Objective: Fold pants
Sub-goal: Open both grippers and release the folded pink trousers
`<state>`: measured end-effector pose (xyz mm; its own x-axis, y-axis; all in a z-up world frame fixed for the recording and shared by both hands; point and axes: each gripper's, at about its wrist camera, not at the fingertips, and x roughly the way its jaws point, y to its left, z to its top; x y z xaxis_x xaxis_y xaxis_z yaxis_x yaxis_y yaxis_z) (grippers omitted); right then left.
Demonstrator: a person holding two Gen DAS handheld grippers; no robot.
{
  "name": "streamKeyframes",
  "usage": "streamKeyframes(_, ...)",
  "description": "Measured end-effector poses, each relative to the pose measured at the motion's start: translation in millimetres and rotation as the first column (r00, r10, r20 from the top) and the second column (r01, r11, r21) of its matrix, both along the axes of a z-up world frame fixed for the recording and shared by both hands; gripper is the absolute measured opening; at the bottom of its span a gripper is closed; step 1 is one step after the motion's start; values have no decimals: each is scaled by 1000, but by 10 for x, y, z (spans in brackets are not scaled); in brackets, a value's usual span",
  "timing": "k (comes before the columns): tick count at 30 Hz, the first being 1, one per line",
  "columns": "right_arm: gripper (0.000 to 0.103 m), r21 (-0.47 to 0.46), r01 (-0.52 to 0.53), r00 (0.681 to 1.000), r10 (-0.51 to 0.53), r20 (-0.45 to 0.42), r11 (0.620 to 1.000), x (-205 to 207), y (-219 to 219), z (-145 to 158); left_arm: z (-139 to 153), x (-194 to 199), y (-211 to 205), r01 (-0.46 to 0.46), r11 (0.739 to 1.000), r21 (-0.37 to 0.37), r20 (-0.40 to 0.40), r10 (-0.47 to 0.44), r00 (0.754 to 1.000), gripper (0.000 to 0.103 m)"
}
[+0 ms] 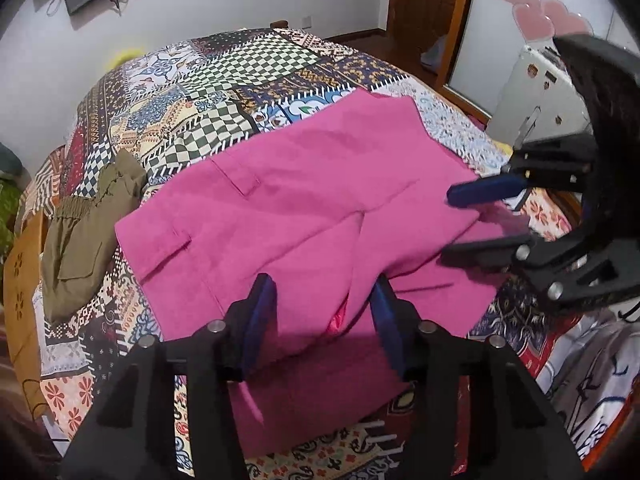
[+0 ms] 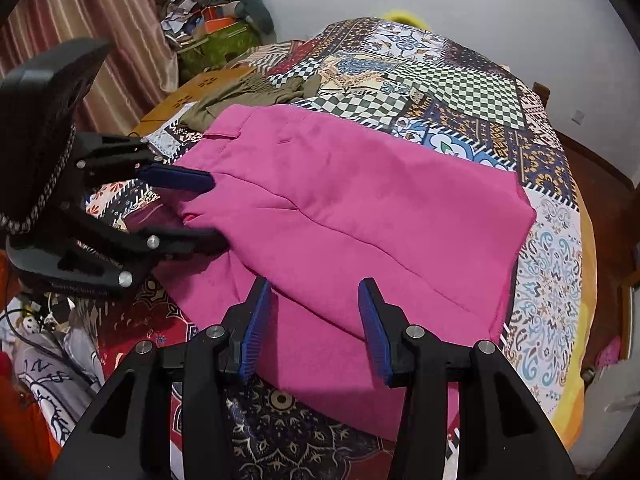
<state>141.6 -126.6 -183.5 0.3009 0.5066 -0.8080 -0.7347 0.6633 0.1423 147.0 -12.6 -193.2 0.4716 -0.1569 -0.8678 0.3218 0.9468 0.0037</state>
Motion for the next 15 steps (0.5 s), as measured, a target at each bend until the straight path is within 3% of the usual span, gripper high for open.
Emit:
streamKeyframes(12, 41, 23, -9, 1000, 9, 12, 1000, 132, 125, -62, 175, 47, 17, 7, 997, -75, 6, -7, 1000, 50)
streamKeyframes(15, 20, 43, -11, 1000, 11, 17, 999, 152, 120, -42, 165, 10, -35, 22, 997, -72, 7, -21, 1000, 50)
